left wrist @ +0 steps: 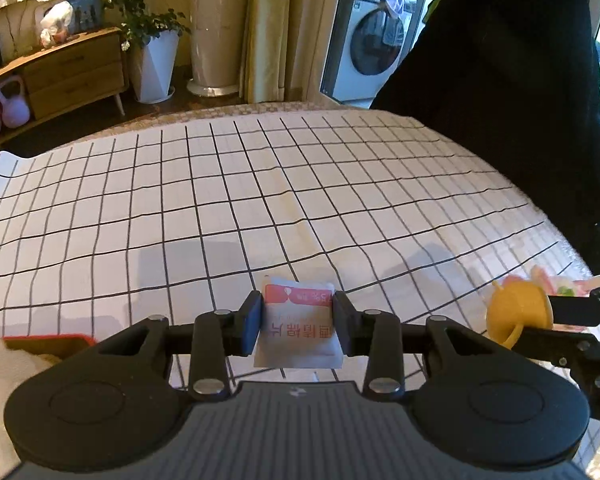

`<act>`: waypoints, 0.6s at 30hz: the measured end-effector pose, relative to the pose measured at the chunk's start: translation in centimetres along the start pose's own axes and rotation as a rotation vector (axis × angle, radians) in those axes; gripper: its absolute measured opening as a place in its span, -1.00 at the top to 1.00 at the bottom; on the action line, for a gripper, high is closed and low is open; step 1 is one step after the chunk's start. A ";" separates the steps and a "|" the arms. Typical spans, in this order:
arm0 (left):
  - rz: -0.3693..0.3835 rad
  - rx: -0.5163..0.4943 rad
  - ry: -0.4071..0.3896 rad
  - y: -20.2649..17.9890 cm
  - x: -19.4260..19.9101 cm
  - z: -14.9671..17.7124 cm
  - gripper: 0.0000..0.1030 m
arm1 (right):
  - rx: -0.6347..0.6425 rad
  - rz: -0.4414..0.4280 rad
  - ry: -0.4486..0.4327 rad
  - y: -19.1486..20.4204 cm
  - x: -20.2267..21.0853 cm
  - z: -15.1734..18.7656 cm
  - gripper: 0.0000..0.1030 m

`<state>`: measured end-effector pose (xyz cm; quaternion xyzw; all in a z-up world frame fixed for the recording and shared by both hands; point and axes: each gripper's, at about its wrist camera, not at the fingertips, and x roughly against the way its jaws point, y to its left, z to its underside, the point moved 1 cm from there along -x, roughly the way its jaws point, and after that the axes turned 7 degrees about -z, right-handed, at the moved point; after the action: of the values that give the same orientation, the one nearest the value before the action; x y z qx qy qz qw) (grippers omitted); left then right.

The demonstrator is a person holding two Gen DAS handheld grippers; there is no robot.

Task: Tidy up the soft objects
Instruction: 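Carry the sachet with the left tool while the right tool carries the chicken to the box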

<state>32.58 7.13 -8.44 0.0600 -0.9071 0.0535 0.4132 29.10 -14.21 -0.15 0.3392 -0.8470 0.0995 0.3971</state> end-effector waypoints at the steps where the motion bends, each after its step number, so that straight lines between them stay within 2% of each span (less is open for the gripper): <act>1: 0.003 0.005 -0.002 0.1 0.6 0.0 0.28 | 0.003 0.001 0.002 0.3 0.5 -0.1 0.42; 11: 0.007 0.017 -0.007 1.5 6.6 1.3 0.28 | 0.038 -0.016 -0.043 4.3 5.3 -0.6 0.41; 18: 0.012 0.036 -0.020 3.9 11.2 2.9 0.28 | 0.035 -0.083 -0.081 7.8 7.9 -0.9 0.41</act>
<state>22.48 9.82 -2.04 0.0623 -0.9104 0.0718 0.4026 20.97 -11.89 7.04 0.3848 -0.8456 0.0841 0.3602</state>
